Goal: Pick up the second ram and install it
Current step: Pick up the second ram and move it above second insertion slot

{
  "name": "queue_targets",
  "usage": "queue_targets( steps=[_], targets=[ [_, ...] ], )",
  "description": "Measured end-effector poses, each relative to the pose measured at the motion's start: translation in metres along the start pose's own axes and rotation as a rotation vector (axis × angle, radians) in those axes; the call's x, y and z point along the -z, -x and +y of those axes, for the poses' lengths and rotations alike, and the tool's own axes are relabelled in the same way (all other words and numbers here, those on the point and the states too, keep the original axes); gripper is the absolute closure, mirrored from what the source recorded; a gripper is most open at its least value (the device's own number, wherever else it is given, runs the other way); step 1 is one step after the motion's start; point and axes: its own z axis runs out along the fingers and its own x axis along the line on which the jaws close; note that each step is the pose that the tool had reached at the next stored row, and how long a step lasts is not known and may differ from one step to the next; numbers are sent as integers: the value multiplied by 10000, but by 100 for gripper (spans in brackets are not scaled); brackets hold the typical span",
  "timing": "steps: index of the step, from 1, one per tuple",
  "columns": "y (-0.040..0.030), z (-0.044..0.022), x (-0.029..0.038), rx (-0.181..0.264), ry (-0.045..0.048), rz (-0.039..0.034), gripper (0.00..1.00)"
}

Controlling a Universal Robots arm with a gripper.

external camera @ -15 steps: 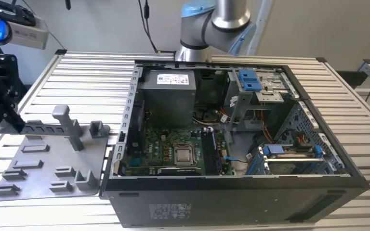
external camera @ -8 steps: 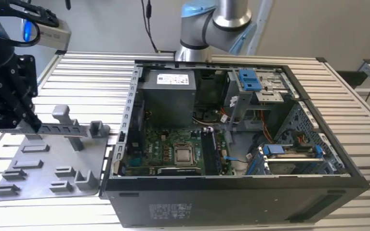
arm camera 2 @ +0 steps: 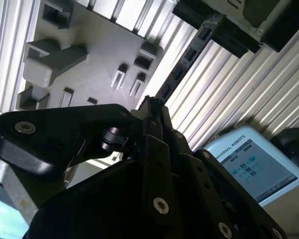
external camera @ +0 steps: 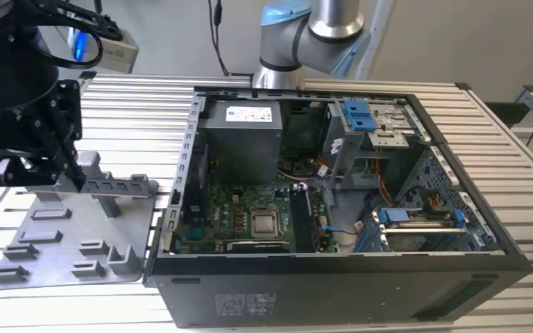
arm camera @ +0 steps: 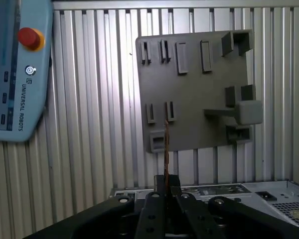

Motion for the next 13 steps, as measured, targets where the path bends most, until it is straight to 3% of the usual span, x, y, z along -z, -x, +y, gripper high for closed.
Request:
queue_targets(
  steps=[13],
  targets=[
    [26,-442,3,-2,19,0,86]
  ],
)
